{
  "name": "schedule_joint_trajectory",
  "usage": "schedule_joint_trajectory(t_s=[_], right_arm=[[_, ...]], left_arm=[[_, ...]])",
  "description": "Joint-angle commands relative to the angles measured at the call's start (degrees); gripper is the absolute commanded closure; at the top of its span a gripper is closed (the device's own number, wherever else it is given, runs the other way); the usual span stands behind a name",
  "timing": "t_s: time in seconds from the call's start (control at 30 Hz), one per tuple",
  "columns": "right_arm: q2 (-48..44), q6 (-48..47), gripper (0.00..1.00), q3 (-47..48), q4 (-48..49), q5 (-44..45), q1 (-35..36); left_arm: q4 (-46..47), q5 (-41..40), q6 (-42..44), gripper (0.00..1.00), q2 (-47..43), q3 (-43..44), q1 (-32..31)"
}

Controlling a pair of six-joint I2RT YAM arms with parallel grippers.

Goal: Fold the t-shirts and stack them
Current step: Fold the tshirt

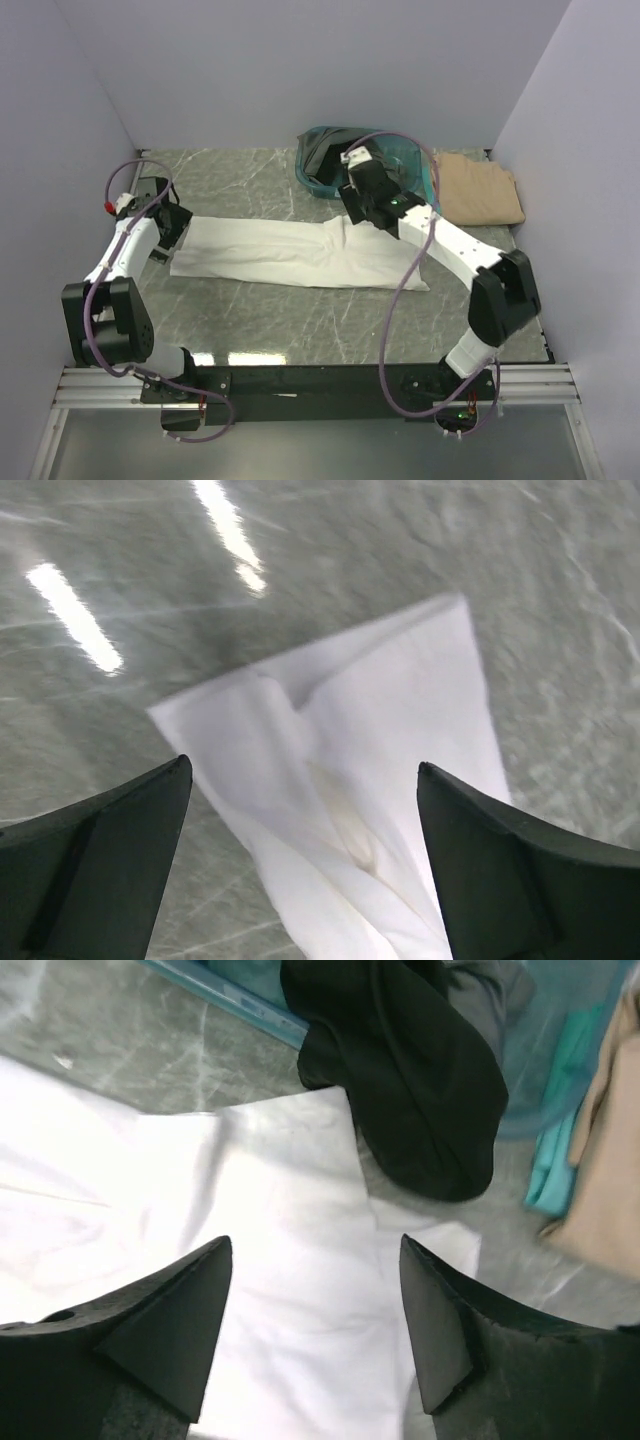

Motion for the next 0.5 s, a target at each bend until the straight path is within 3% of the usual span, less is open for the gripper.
schedule_joint_trajectory(t_s=[0.0,0.2,0.37,0.47], right_arm=[[-7.3,18.2,0.25,-4.4,2.1,2.4,-0.3],[-13.0,31.1,0.14,-14.6,-0.9,0.9,-2.9],[-10.8,33.3,0.12,-20.1,1.4,-8.8,-8.2],[-6.9,33.1,0.11,-19.8,1.2,-9.9,-8.5]], left_arm=[[5.1,3.0,2.3,0.01,-1.2,4.2,-3.8],[8.1,6.4,4.9,0.00,6.5,8.8,-10.1],[7.9,5.9,5.4,0.01,12.6,7.9,-11.2],[6.9,3.3,4.7,0.01,13.9,5.0,-11.2]])
